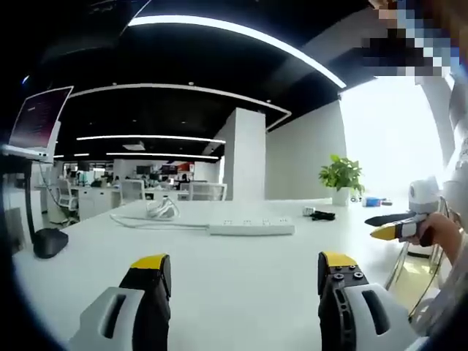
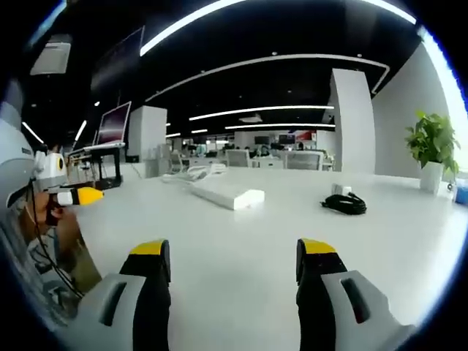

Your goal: Straighten the power strip on the desk, plug the charger into it

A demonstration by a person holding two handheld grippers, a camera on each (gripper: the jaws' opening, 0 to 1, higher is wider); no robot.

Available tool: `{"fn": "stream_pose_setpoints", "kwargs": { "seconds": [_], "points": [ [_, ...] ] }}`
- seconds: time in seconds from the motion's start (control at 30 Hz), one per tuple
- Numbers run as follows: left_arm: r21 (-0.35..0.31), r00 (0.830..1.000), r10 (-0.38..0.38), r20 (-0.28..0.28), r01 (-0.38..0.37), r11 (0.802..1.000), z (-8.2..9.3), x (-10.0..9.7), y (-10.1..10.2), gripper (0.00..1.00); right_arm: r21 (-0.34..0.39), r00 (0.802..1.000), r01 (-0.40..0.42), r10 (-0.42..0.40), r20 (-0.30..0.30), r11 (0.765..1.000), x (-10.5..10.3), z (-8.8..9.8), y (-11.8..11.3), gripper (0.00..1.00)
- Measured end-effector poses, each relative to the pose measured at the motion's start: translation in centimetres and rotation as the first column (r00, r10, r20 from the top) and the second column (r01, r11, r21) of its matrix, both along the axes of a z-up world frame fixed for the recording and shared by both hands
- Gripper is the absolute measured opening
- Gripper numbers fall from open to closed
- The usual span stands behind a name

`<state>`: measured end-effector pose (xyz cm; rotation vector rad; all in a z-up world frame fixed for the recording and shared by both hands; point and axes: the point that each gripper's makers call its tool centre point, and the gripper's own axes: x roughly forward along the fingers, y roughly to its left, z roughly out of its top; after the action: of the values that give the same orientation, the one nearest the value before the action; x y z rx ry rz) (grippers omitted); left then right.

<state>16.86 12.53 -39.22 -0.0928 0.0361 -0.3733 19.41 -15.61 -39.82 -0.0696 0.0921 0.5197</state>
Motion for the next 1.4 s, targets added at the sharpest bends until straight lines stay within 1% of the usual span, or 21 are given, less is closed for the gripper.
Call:
{"fn": "stream_pose_setpoints", "kwargs": {
  "seconds": [0.07,0.23,0.33,0.43,0.53,0.6,0.7,0.77,0.83,0.87,0.97,1.03,1.07,1.13,1.17,1.2,1.23,1.3,1.37,1.4],
  "points": [
    [0.007,1.000,-0.005,0.001,0.005,1.000,0.1,0.1,0.1,0.84,0.001,1.000,-0.003,0.003,0.003,1.000,0.3,0.3,-0.1,0.70],
    [0.062,1.000,-0.023,0.012,0.022,0.998,0.5,0.6,0.1,0.84,-0.022,1.000,0.008,-0.007,0.017,1.000,1.5,0.7,-0.5,0.70],
    [0.082,0.998,-0.029,0.049,0.025,0.996,1.3,1.2,0.1,0.85,-0.015,1.000,0.007,-0.006,0.025,1.000,2.1,1.1,-0.5,0.70],
    [0.067,0.996,-0.047,0.077,0.042,0.997,2.0,1.8,0.2,0.85,0.001,0.999,0.001,-0.001,0.039,1.000,2.8,1.6,-0.5,0.69],
    [0.037,0.995,-0.058,0.077,0.055,0.998,2.3,2.4,0.5,0.85,0.001,0.999,-0.017,0.017,0.040,1.000,3.3,1.8,-0.2,0.69],
    [0.035,0.995,-0.064,0.073,0.062,0.997,2.3,2.8,0.6,0.87,-0.006,0.999,-0.035,0.036,0.040,0.999,3.5,1.8,0.1,0.69],
    [0.053,0.995,-0.061,0.074,0.057,0.997,2.4,3.4,1.1,0.89,-0.029,0.997,-0.066,0.067,0.035,0.997,4.1,1.5,0.7,0.69],
    [0.064,0.994,-0.063,0.087,0.057,0.996,2.6,4.0,1.4,0.91,-0.045,0.996,-0.083,0.085,0.038,0.996,4.6,1.4,1.0,0.69],
    [0.084,0.995,-0.067,0.079,0.060,0.995,2.5,4.6,1.4,0.98,-0.048,0.996,-0.084,0.086,0.037,0.995,5.3,1.3,1.1,0.68],
    [0.091,0.995,-0.069,0.072,0.062,0.994,2.4,4.8,1.4,0.99,-0.048,0.995,-0.087,0.089,0.038,0.995,5.6,1.3,1.1,0.68],
    [0.112,0.993,-0.081,0.085,0.071,0.991,2.6,5.3,1.4,0.99,-0.039,0.994,-0.104,0.105,0.033,0.994,6.6,1.4,1.5,0.68],
    [0.107,0.992,-0.094,0.083,0.085,0.991,2.9,5.7,1.4,0.99,-0.035,0.989,-0.141,0.143,0.048,0.989,6.9,1.8,2.3,0.68],
    [0.101,0.989,-0.116,0.091,0.106,0.989,3.1,5.8,1.1,0.99,-0.032,0.985,-0.162,0.163,0.054,0.986,7.0,2.0,2.7,0.68],
    [0.104,0.989,-0.126,0.082,0.117,0.988,3.0,6.2,0.9,0.99,-0.040,0.967,-0.232,0.235,0.094,0.972,7.0,2.6,3.9,0.68],
    [0.111,0.989,-0.133,0.072,0.124,0.986,3.0,6.5,0.8,0.99,-0.031,0.968,-0.230,0.232,0.099,0.973,7.2,2.7,4.1,0.68],
    [0.136,0.988,-0.143,0.058,0.134,0.982,2.8,6.9,0.7,0.99,-0.023,0.967,-0.230,0.231,0.105,0.973,7.5,2.9,4.3,0.69],
    [0.153,0.989,-0.138,0.055,0.129,0.980,2.7,7.3,0.7,0.99,-0.023,0.965,-0.235,0.236,0.113,0.972,7.6,3.0,4.5,0.68],
    [0.182,0.988,-0.144,0.055,0.132,0.974,2.6,8.0,0.5,0.99,-0.023,0.965,-0.238,0.239,0.109,0.971,8.1,3.1,4.8,0.68],
    [0.185,0.987,-0.152,0.055,0.140,0.973,2.7,8.8,0.4,0.99,-0.046,0.966,-0.237,0.240,0.096,0.970,8.6,2.9,5.0,0.68],
    [0.175,0.986,-0.159,0.053,0.147,0.973,2.8,9.1,0.3,0.99,-0.065,0.969,-0.221,0.226,0.095,0.973,8.9,2.8,4.8,0.69]
  ]
}}
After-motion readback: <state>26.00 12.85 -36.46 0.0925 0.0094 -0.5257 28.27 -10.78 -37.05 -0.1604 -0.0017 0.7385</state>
